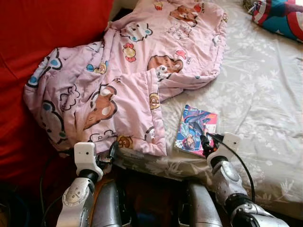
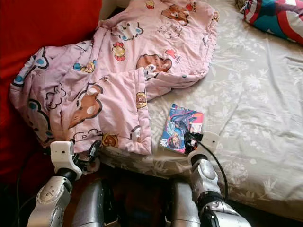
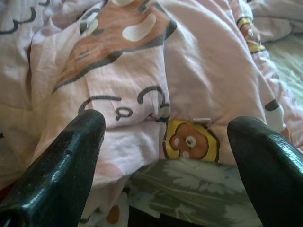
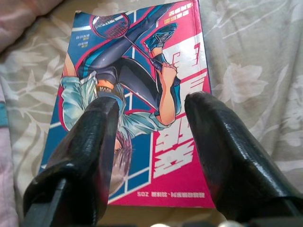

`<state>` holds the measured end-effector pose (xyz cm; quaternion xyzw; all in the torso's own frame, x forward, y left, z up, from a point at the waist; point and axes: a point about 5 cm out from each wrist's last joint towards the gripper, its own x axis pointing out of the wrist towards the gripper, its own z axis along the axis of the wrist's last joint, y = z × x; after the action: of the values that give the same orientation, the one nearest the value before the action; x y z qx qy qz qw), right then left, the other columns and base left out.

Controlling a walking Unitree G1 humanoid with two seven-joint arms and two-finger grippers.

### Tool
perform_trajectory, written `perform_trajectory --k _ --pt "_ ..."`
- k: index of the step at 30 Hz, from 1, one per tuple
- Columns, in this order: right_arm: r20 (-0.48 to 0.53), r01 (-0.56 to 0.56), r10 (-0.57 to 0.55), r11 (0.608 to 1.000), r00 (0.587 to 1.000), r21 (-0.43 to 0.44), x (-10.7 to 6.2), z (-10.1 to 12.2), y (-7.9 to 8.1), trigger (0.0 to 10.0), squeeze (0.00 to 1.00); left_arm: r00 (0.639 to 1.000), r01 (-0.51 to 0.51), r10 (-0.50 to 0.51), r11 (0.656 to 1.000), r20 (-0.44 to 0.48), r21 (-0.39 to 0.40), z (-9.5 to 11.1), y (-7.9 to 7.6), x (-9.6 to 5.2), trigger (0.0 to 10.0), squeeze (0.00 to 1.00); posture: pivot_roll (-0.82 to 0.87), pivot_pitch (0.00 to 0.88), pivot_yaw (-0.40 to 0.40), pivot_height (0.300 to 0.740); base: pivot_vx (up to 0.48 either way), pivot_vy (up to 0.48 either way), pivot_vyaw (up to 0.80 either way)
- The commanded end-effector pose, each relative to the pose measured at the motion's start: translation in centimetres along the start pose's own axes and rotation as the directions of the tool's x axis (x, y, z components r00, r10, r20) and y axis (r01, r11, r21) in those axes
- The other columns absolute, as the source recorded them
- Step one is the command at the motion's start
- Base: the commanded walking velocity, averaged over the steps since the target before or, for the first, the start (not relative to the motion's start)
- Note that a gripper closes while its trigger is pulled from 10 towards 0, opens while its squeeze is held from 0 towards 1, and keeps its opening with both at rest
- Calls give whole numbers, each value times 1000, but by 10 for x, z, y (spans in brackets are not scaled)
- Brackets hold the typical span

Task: Clean up the room

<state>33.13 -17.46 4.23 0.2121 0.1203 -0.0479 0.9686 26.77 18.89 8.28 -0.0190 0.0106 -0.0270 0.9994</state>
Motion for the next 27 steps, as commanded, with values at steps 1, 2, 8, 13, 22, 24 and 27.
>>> perform_trajectory --k 1,2,8,13,22,24,27 --pt "-33 29 -26 996 999 80 -2 -7 -3 10000 0 1000 -3 3 1000 -16 14 -2 1 -6 10000 0 21 280 -38 580 0 0 0" --pt "-29 45 -42 992 999 116 -1 -5 -5 10000 0 1000 -5 6 1000 -19 17 -2 2 -7 10000 0 28 283 -36 580 0 0 0" --pt "-35 138 -133 968 990 211 -3 -4 -20 10000 0 999 -16 17 999 -32 32 -2 7 -15 10000 0 47 298 -32 580 0 0 0" --pt "-55 153 -144 961 988 228 -6 -9 -26 10000 0 999 -20 22 999 -39 38 -2 9 -20 10000 0 53 309 -31 580 0 0 0" --pt "-108 174 -149 944 983 281 -14 -23 -34 10000 0 998 -24 27 999 -55 47 -3 12 -29 10000 0 66 333 -24 580 0 0 0" --pt "-117 155 -125 940 985 304 -14 -26 -32 10000 0 998 -26 30 998 -62 50 -3 13 -32 10000 0 68 338 -23 580 0 0 0" --pt "-132 126 -87 937 987 325 -15 -30 -29 10000 0 997 -26 30 998 -70 54 -2 13 -35 10000 0 76 347 -17 580 0 0 0"
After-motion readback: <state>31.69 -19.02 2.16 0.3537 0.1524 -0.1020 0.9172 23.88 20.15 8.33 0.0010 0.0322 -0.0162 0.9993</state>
